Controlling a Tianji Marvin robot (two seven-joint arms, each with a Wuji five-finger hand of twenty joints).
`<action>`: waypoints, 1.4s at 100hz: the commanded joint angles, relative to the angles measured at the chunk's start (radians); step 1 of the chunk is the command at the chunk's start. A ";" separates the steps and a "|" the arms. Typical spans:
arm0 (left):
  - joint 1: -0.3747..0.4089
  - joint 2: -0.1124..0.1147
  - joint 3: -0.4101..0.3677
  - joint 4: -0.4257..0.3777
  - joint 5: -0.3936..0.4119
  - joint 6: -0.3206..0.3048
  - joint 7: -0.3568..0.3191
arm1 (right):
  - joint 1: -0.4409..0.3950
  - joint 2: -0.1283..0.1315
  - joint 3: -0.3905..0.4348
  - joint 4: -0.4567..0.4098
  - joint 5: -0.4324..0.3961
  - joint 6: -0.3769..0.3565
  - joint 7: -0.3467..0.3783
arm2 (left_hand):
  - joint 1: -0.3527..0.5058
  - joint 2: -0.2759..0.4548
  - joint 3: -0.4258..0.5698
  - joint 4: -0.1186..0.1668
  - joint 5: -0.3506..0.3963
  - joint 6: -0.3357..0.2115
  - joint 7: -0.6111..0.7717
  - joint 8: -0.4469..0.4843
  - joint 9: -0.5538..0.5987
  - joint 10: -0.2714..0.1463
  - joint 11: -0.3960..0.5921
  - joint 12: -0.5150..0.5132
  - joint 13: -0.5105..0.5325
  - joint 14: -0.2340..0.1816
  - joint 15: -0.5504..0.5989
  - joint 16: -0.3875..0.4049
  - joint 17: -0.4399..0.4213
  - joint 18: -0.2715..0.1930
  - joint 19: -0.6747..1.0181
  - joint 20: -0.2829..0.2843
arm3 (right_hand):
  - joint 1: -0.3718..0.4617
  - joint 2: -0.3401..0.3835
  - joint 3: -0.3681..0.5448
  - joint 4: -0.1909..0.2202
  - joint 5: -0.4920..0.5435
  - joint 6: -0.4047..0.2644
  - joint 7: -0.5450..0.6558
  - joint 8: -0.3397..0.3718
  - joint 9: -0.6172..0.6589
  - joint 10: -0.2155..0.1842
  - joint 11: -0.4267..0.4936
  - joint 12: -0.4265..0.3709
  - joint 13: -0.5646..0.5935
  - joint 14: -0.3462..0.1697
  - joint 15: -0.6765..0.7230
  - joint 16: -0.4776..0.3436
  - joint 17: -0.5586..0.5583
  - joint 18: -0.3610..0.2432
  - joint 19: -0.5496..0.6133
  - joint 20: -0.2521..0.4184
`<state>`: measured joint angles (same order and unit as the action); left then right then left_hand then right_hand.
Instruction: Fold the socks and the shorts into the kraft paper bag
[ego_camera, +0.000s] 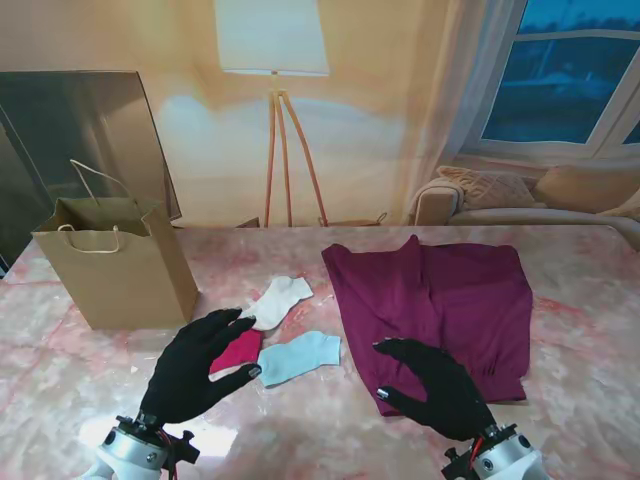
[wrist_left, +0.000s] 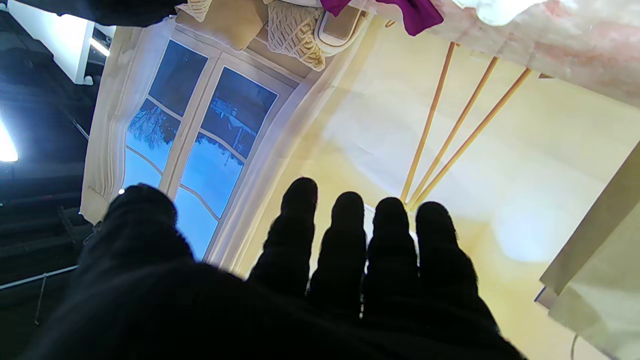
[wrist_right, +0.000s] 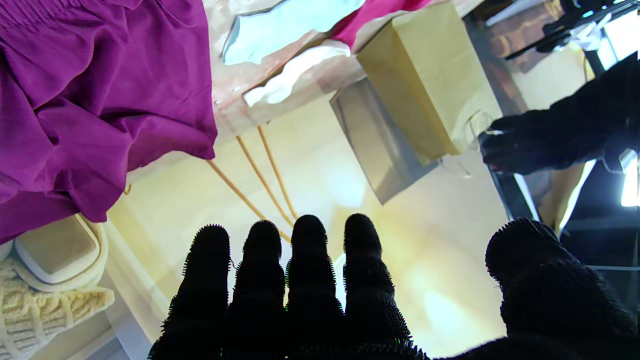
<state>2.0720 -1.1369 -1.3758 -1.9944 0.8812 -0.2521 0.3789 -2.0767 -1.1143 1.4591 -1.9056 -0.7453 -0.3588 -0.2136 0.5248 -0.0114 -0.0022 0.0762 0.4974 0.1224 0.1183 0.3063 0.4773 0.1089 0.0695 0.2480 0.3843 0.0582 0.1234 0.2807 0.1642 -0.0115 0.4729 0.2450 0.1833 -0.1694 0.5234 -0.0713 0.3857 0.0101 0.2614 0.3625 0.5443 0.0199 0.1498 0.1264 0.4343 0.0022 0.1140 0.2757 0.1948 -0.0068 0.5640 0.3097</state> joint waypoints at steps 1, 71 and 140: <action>0.003 0.009 -0.024 -0.055 0.003 0.009 -0.019 | 0.003 -0.004 -0.008 -0.005 0.000 0.004 0.004 | 0.026 0.012 0.012 -0.022 0.026 -0.019 0.014 -0.003 0.026 -0.032 0.015 -0.007 0.020 -0.011 0.002 0.000 0.008 0.000 0.019 0.023 | 0.015 0.016 -0.028 0.032 0.010 -0.022 0.005 -0.005 0.008 -0.010 0.017 0.016 0.025 -0.021 0.006 -0.006 -0.005 -0.020 0.021 -0.047; -0.251 0.045 -0.296 -0.244 -0.033 0.265 -0.483 | 0.041 -0.005 -0.049 0.032 0.024 0.025 0.000 | 0.261 -0.497 0.589 -0.162 0.124 -0.223 0.515 0.384 0.357 -0.107 0.200 0.205 0.332 0.012 0.235 0.233 0.264 0.032 0.406 0.146 | 0.049 0.023 -0.053 0.030 0.024 -0.028 0.014 -0.006 0.027 -0.008 0.040 0.028 0.044 -0.012 0.014 0.000 0.003 -0.012 0.040 -0.044; -0.569 0.085 -0.365 0.116 0.145 0.187 -0.538 | 0.146 -0.002 -0.102 0.102 0.103 0.081 0.063 | 0.413 -0.646 0.721 -0.200 0.247 -0.334 0.848 0.280 0.674 -0.111 0.106 0.567 0.534 0.038 0.371 0.446 0.528 0.103 0.589 0.087 | 0.060 0.027 -0.067 0.031 0.026 -0.032 0.019 -0.007 0.035 -0.006 0.058 0.037 0.054 -0.002 0.018 0.007 0.003 -0.007 0.050 -0.045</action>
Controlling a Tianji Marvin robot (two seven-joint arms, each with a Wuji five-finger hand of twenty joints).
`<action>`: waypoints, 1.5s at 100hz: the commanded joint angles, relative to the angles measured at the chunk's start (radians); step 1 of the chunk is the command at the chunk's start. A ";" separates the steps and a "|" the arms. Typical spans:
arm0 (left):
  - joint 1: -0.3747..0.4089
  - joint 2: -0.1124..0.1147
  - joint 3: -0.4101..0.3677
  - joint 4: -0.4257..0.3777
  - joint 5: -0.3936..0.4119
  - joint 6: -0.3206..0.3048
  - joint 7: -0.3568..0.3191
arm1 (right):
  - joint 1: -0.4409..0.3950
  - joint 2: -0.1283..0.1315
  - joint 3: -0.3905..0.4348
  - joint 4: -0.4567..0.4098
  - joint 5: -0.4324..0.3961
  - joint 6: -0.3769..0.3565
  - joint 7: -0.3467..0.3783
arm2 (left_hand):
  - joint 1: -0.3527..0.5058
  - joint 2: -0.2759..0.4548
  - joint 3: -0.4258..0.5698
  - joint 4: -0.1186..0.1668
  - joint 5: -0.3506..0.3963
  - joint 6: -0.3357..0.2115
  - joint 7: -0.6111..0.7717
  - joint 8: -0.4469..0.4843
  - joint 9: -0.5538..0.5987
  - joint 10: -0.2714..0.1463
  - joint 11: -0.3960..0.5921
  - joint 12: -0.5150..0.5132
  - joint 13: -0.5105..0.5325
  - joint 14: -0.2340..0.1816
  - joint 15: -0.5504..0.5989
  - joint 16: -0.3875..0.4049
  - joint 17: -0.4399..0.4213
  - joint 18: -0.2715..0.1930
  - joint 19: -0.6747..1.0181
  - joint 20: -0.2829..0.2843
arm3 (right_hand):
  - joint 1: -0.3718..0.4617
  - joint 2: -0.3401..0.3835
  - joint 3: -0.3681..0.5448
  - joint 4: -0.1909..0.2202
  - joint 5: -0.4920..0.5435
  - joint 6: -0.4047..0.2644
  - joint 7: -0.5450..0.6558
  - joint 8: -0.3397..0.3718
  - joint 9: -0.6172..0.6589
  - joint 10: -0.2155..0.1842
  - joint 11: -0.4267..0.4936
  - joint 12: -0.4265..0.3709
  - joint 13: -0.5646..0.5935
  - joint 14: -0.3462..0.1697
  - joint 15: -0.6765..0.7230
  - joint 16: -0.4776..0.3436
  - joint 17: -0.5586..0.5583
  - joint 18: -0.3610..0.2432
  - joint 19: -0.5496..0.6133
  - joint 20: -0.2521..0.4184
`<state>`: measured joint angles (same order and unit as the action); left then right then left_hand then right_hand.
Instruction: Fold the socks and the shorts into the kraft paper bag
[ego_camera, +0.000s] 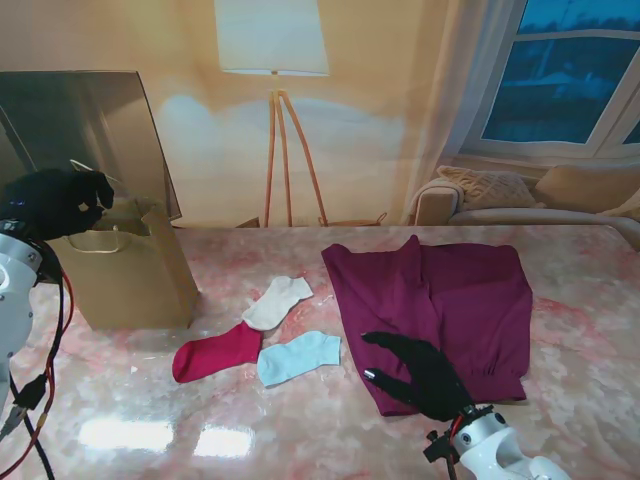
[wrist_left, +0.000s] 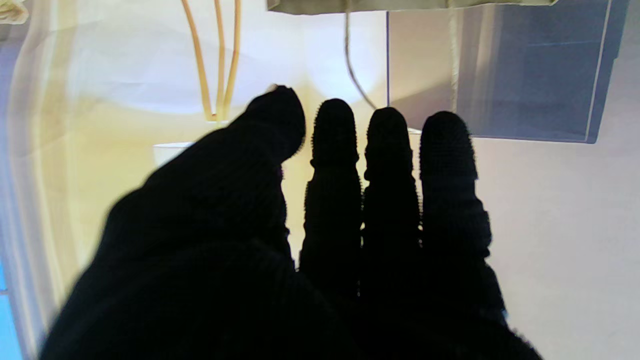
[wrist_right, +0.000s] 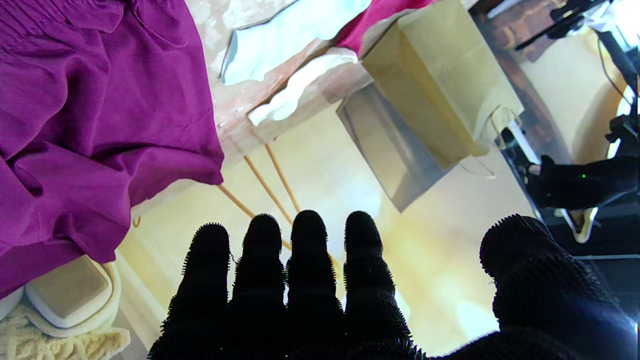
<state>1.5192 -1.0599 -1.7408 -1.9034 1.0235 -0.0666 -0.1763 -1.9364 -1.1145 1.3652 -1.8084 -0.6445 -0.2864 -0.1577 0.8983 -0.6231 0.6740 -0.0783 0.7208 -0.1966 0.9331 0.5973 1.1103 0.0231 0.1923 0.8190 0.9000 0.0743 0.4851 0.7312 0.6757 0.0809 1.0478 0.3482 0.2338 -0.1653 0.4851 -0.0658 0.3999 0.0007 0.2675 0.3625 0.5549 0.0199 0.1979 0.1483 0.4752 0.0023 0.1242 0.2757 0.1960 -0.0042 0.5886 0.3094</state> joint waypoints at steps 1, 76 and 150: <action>-0.019 0.009 0.001 0.031 0.003 0.000 0.019 | 0.008 -0.002 -0.009 0.006 0.003 0.010 0.009 | 0.039 -0.034 0.045 -0.046 0.024 -0.015 0.033 -0.012 0.041 -0.025 -0.017 -0.004 0.019 0.022 0.010 -0.005 0.017 0.011 0.014 -0.017 | 0.009 0.023 -0.029 0.025 0.014 -0.021 0.013 -0.007 0.024 -0.006 0.010 0.015 0.013 -0.003 0.008 0.007 0.001 -0.009 0.025 -0.045; -0.193 0.025 0.093 0.312 0.026 -0.045 0.066 | 0.078 -0.003 -0.062 0.060 0.045 0.061 0.028 | 0.039 -0.030 0.054 -0.050 0.066 0.008 0.012 -0.128 0.068 0.012 -0.044 -0.078 0.045 0.038 0.010 -0.081 0.060 0.019 0.012 -0.062 | 0.016 0.025 -0.035 0.026 0.013 -0.024 0.017 -0.006 0.024 -0.005 0.023 0.021 0.014 0.002 0.010 0.014 -0.003 -0.008 0.030 -0.046; -0.276 0.034 0.164 0.471 0.048 -0.059 0.101 | 0.088 -0.001 -0.073 0.072 0.057 0.071 0.043 | -0.001 -0.072 0.023 -0.065 0.090 0.011 0.024 -0.172 0.112 0.011 -0.026 -0.107 0.089 0.037 0.045 -0.144 0.071 0.065 0.062 -0.059 | 0.017 0.026 -0.037 0.026 0.013 -0.025 0.018 -0.007 0.024 -0.004 0.023 0.021 0.013 0.007 0.010 0.015 -0.005 -0.005 0.032 -0.048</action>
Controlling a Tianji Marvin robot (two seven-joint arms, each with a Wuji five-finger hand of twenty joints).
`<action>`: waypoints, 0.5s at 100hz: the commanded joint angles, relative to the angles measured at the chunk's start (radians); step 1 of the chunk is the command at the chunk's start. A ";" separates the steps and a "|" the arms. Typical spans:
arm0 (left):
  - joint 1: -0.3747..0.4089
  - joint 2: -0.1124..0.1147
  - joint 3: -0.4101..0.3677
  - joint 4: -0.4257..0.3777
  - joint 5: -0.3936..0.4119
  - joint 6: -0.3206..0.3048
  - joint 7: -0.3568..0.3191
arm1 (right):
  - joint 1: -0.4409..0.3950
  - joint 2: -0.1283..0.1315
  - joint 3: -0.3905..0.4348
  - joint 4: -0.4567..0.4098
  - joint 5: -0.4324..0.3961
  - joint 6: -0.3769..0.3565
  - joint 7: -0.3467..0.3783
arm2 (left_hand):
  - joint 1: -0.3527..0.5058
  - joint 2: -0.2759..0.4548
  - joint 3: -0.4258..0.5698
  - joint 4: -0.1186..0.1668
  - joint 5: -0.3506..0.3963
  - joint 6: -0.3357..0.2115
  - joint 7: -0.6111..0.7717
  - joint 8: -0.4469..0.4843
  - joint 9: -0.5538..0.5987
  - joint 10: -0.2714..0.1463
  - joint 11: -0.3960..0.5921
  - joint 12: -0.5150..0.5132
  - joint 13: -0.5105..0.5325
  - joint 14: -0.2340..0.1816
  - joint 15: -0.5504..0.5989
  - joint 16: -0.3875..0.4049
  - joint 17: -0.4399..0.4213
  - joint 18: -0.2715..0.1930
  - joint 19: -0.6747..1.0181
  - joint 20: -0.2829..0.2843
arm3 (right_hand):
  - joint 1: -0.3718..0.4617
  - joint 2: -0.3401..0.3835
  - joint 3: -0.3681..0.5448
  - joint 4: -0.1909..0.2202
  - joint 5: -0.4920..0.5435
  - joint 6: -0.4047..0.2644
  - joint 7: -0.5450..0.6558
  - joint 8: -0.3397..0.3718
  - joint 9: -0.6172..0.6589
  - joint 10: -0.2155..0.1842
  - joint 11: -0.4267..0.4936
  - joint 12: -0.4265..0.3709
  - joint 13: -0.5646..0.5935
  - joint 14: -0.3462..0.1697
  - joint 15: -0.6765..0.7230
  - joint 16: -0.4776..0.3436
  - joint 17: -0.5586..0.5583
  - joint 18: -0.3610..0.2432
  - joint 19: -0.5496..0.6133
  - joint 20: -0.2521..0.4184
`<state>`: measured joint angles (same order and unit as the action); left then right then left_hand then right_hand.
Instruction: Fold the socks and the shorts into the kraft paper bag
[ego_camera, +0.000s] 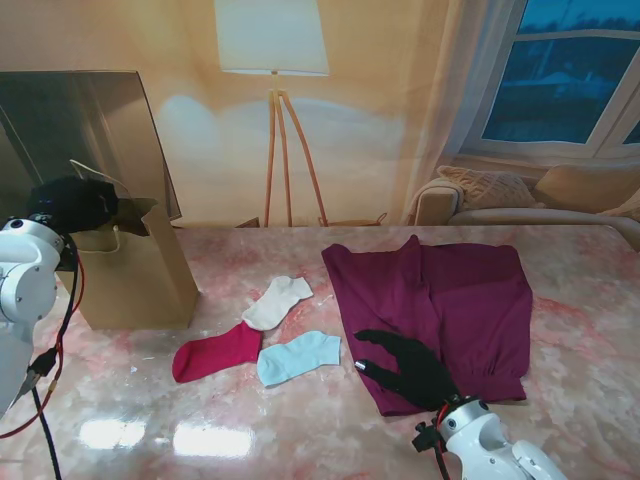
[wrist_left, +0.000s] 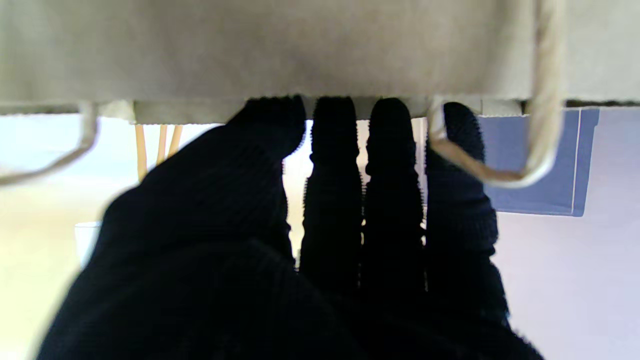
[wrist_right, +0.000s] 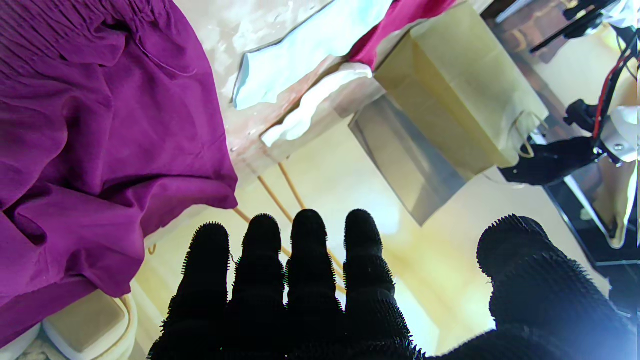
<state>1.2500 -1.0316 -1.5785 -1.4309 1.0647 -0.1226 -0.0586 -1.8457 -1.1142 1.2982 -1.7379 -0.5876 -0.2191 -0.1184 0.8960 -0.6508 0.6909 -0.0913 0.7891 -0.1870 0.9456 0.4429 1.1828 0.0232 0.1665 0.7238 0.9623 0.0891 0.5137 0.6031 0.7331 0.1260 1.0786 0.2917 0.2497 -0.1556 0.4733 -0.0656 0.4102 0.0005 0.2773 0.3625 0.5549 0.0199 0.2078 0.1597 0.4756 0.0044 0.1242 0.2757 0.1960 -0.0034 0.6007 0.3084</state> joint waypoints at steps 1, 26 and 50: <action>-0.007 0.006 0.002 -0.001 0.009 -0.005 -0.018 | -0.003 -0.002 -0.006 0.001 0.001 0.004 0.004 | -0.001 -0.046 0.004 -0.052 0.022 0.001 0.011 -0.018 0.039 0.011 0.000 -0.012 0.027 0.023 0.016 -0.016 0.013 0.020 0.031 -0.003 | 0.002 0.016 -0.025 0.026 0.002 -0.025 0.008 -0.007 0.024 -0.003 0.013 0.009 0.013 0.006 0.010 0.015 -0.005 -0.006 0.020 -0.047; -0.012 0.020 0.006 -0.012 0.019 -0.021 -0.143 | 0.004 -0.002 -0.010 0.007 0.006 0.009 0.008 | -0.064 -0.094 -0.017 -0.083 -0.002 0.044 -0.081 -0.046 -0.110 0.007 0.121 -0.188 -0.033 0.012 -0.053 -0.080 -0.068 0.025 -0.050 -0.004 | 0.003 0.016 -0.026 0.026 0.004 -0.024 0.009 -0.006 0.022 -0.003 0.014 0.010 0.011 0.007 0.011 0.017 -0.007 -0.005 0.021 -0.045; -0.008 0.034 0.003 -0.058 0.050 -0.002 -0.301 | 0.007 -0.002 -0.012 0.011 0.009 0.015 0.009 | -0.300 -0.092 0.151 -0.056 -0.157 0.186 -0.538 -0.122 -0.446 0.009 0.011 -0.401 -0.310 -0.056 -0.280 -0.229 -0.389 0.024 -0.326 0.025 | 0.003 0.016 -0.026 0.026 0.005 -0.026 0.011 -0.005 0.022 -0.003 0.017 0.011 0.007 0.015 0.010 0.020 -0.016 0.012 0.023 -0.041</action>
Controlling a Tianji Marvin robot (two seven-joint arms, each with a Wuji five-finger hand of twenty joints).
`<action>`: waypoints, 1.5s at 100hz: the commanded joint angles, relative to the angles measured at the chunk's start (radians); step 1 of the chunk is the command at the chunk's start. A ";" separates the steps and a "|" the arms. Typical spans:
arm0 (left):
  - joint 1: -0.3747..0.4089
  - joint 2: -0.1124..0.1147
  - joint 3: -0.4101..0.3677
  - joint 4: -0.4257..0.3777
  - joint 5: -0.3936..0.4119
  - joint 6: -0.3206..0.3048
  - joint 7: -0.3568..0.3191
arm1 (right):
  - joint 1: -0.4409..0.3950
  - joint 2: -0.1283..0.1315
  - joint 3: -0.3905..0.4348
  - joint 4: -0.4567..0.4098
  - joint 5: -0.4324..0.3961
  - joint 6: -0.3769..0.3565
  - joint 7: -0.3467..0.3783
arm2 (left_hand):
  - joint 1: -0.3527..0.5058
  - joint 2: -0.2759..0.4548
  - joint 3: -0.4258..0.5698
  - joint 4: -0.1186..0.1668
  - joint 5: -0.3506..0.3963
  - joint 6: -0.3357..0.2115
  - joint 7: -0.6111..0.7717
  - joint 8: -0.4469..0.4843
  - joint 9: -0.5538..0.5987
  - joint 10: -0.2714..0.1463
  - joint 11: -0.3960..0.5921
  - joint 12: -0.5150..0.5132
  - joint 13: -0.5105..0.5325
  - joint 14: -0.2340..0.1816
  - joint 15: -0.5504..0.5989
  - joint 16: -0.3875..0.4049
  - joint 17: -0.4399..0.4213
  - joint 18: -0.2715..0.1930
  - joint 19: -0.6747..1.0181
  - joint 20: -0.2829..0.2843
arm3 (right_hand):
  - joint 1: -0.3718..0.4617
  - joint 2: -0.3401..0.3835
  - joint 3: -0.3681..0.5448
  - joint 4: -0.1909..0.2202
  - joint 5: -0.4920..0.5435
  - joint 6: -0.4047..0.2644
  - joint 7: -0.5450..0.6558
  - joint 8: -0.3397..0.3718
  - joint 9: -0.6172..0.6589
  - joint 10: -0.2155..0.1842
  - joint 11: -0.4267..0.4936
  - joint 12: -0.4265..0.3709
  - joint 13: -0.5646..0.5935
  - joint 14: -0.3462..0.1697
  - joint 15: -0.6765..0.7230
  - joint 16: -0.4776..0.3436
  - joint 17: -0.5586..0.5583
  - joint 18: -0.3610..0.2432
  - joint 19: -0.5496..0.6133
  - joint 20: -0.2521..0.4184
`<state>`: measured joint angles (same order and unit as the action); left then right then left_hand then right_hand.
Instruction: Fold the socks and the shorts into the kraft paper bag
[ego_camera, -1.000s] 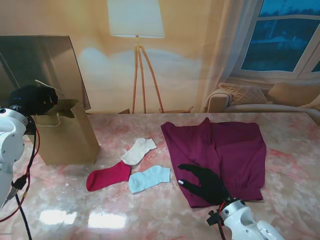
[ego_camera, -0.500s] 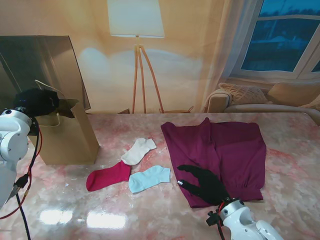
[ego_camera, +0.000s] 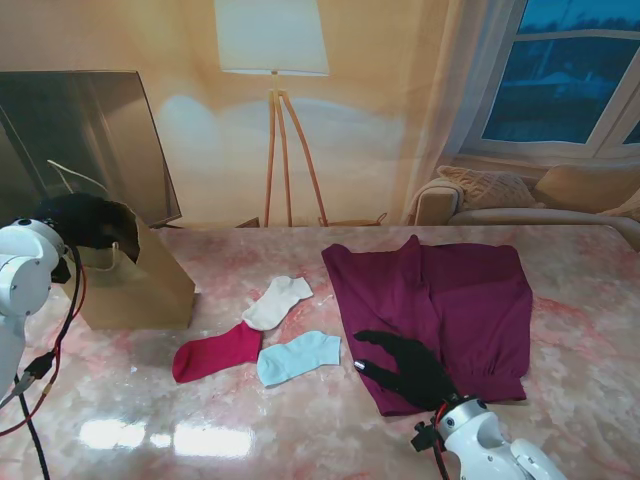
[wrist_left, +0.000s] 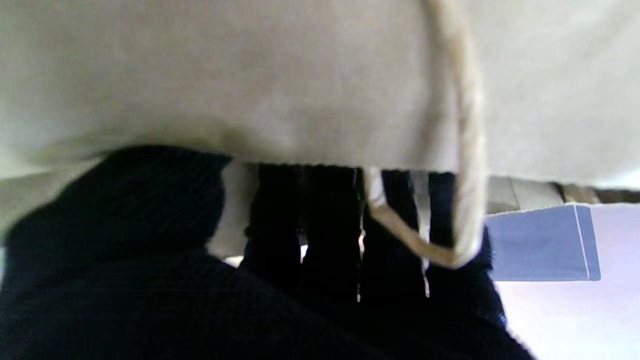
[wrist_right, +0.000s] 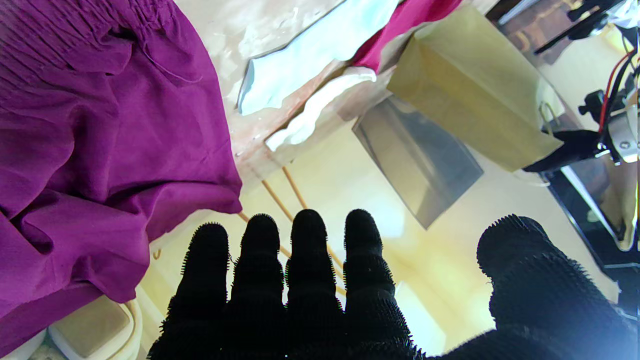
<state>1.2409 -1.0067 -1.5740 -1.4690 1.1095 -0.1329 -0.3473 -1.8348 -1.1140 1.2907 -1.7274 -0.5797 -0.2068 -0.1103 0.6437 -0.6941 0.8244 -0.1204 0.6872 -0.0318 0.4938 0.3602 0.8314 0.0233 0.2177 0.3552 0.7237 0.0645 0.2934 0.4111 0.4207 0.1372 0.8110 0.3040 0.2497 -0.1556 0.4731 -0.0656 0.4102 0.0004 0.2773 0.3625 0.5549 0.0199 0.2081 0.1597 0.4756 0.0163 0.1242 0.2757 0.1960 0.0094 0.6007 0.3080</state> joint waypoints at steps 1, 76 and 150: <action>0.002 0.010 -0.002 -0.023 0.006 0.009 -0.020 | -0.004 -0.002 -0.005 0.001 0.001 0.003 0.001 | -0.056 -0.051 0.020 -0.029 -0.064 0.035 -0.104 -0.049 -0.111 0.008 -0.045 -0.038 -0.087 -0.035 -0.069 -0.044 -0.094 0.014 -0.075 0.012 | 0.003 0.016 -0.026 0.026 0.004 -0.026 0.010 -0.006 0.022 -0.003 0.016 0.011 0.007 0.003 0.010 0.020 -0.017 0.001 0.023 -0.041; -0.013 0.027 -0.028 -0.110 0.072 -0.004 -0.237 | -0.001 -0.002 -0.006 0.011 0.006 0.010 0.004 | -0.419 -0.029 0.099 -0.100 -0.321 0.140 -0.406 -0.199 -0.539 0.009 -0.138 -0.169 -0.543 -0.078 -0.216 -0.184 -0.436 -0.038 -0.421 -0.084 | -0.002 0.018 -0.025 0.027 -0.003 -0.034 0.010 -0.003 0.008 -0.004 0.018 0.012 -0.014 0.006 0.004 0.027 -0.050 0.037 0.024 -0.014; 0.055 0.009 -0.081 -0.212 0.055 -0.022 -0.087 | 0.001 -0.004 -0.005 0.017 0.003 0.008 -0.009 | -0.292 0.126 -0.092 -0.056 -0.247 0.103 -0.353 -0.174 -0.450 -0.004 -0.095 -0.171 -0.422 -0.077 -0.160 -0.169 -0.363 -0.049 -0.301 -0.012 | -0.001 0.018 -0.025 0.027 -0.004 -0.030 0.008 -0.002 -0.012 0.000 0.016 0.011 -0.020 0.011 0.005 0.030 -0.045 0.024 0.013 -0.006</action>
<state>1.2870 -0.9955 -1.6489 -1.6480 1.1718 -0.1489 -0.4466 -1.8287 -1.1145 1.2884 -1.7097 -0.5726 -0.1970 -0.1162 0.3177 -0.5949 0.7840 -0.1540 0.4232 0.0725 0.1270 0.1753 0.3552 0.0233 0.1231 0.1777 0.2788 -0.0150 0.1308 0.2299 0.0552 0.0926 0.4962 0.2790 0.2497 -0.1555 0.4729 -0.0656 0.4102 -0.0110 0.2774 0.3625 0.5549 0.0199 0.2134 0.1601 0.4756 0.0282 0.1242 0.2867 0.1690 0.0496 0.6024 0.3079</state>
